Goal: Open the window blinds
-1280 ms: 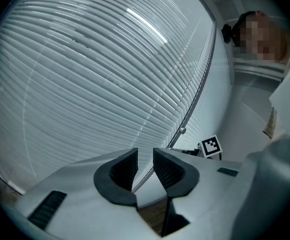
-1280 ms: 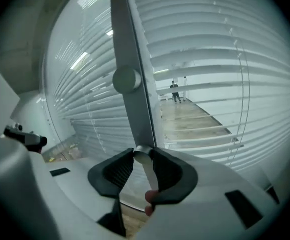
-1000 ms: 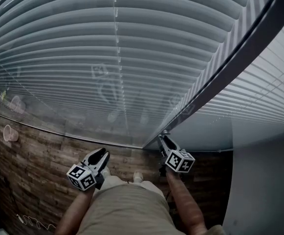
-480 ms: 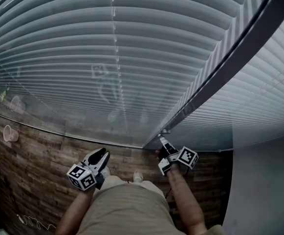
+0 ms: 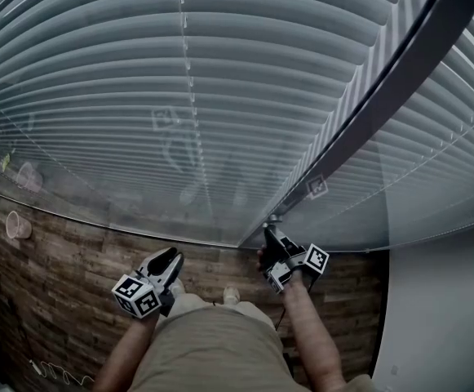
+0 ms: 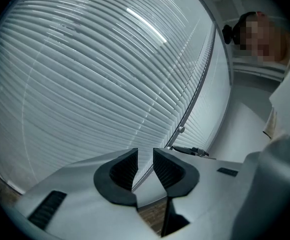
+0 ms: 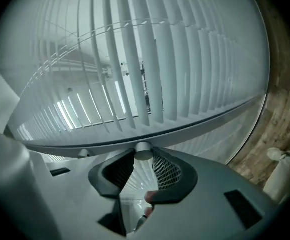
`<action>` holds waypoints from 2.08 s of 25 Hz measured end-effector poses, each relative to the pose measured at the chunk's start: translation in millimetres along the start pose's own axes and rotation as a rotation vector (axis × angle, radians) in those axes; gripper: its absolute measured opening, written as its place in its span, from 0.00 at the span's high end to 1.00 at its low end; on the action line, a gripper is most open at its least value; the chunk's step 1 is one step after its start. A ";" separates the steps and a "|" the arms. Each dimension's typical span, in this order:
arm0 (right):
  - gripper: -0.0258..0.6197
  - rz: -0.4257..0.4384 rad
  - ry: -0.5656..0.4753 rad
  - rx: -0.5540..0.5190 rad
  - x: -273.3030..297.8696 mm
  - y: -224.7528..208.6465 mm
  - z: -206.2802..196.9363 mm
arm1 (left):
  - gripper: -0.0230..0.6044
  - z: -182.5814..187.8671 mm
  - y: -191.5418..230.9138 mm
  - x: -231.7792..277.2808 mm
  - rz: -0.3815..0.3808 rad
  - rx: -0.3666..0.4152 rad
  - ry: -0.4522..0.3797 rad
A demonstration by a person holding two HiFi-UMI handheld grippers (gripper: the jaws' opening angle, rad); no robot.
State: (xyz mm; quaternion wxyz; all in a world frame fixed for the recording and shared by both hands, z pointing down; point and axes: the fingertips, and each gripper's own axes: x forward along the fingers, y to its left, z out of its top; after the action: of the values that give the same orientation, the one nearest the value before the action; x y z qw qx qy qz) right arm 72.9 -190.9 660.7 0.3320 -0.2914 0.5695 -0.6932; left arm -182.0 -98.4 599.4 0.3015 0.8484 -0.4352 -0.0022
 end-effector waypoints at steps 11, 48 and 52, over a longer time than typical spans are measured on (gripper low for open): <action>0.78 0.124 -0.002 0.287 -0.5 -21.3 -1.5 | 0.79 -10.7 5.3 -1.6 0.001 0.004 0.001; 0.74 -0.294 -0.029 -0.754 -2.8 2.1 -4.3 | 0.79 -18.5 -6.3 2.9 -0.009 0.017 0.025; 0.69 -0.215 -0.041 -0.609 -6.6 -0.3 -1.3 | 0.79 -25.4 -6.1 0.3 0.001 0.006 0.029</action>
State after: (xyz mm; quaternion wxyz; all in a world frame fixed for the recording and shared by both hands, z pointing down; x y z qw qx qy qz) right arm 75.9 -184.8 660.6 0.1657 -0.4497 0.7099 -0.5161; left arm -170.5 -83.1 617.1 0.3051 0.8489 -0.4314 0.0114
